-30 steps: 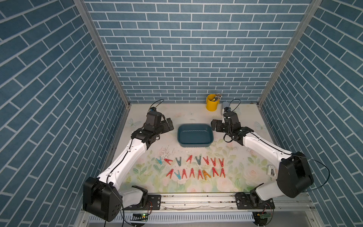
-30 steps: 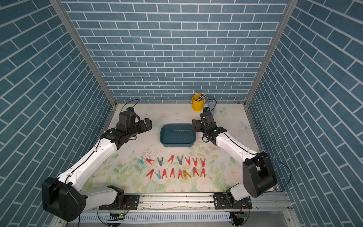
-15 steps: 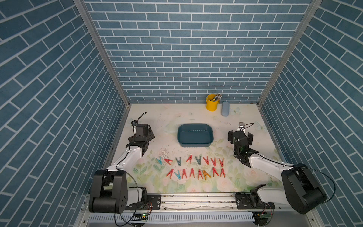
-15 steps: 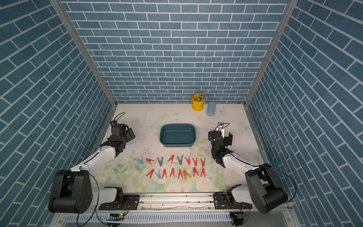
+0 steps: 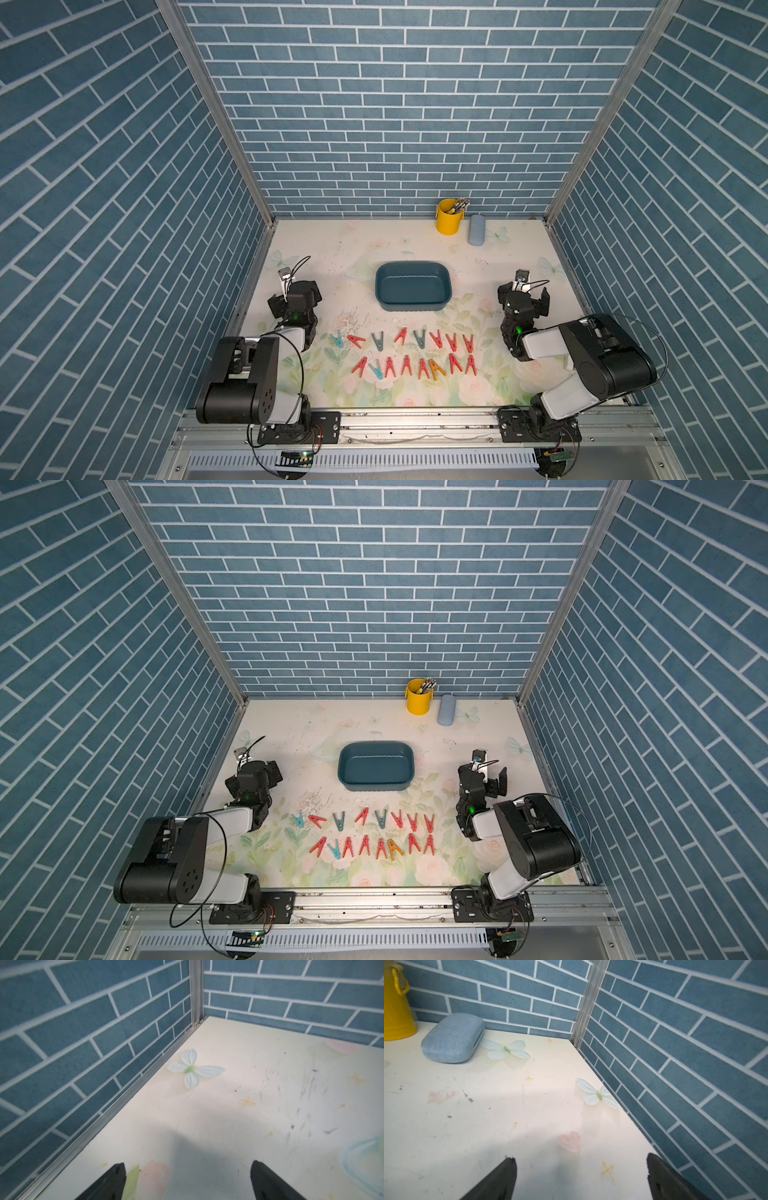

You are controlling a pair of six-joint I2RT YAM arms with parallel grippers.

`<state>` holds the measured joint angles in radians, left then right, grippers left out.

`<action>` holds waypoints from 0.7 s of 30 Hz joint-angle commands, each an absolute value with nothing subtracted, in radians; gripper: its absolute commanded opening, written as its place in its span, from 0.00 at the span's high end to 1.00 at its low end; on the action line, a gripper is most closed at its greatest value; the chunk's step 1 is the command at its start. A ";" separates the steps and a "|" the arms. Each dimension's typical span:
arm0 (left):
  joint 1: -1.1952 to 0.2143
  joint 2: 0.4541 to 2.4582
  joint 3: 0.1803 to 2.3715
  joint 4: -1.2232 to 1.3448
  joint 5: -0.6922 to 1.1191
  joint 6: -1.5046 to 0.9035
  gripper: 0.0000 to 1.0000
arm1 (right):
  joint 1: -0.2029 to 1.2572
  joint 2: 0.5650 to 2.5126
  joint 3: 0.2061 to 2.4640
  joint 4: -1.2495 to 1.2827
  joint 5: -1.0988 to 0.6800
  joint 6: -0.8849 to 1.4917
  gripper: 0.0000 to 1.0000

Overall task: Take the clothespins out of the storage box
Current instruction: Reset both arms

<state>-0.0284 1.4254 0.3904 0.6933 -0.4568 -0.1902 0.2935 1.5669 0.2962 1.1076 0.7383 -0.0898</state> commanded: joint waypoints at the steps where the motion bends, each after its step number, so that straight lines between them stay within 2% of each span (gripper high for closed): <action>1: -0.023 1.441 0.379 0.880 -0.382 -0.126 0.00 | 0.269 1.543 0.305 1.216 0.623 -0.122 0.00; 4: -0.023 1.443 0.374 0.904 -0.333 -0.112 0.00 | 0.215 1.518 0.294 1.186 0.482 -0.091 0.00; 6: -0.023 1.453 0.302 1.061 -0.278 -0.107 0.01 | 0.174 1.505 0.279 1.186 0.368 -0.074 0.00; 8: -0.030 1.463 0.282 1.105 -0.251 -0.083 0.00 | 0.144 1.497 0.263 1.200 0.287 -0.062 0.00; 12: -0.032 1.477 0.271 1.143 -0.186 -0.052 0.00 | 0.092 1.522 0.192 1.326 0.134 -0.048 0.00; 13: -0.032 1.486 0.253 1.179 -0.158 -0.040 0.00 | 0.091 1.548 0.163 1.430 0.118 -0.058 0.00; 16: -0.036 1.506 0.226 1.236 -0.123 -0.021 0.00 | 0.089 1.538 0.128 1.484 0.163 -0.041 0.01; 21: -0.037 1.508 0.224 1.249 -0.125 -0.021 0.00 | 0.089 1.537 0.148 1.443 0.222 -0.016 0.01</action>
<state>-0.0330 1.5078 0.2291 1.1873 -0.1513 -0.0418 0.0925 1.5249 0.1326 1.3804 0.2131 -0.0559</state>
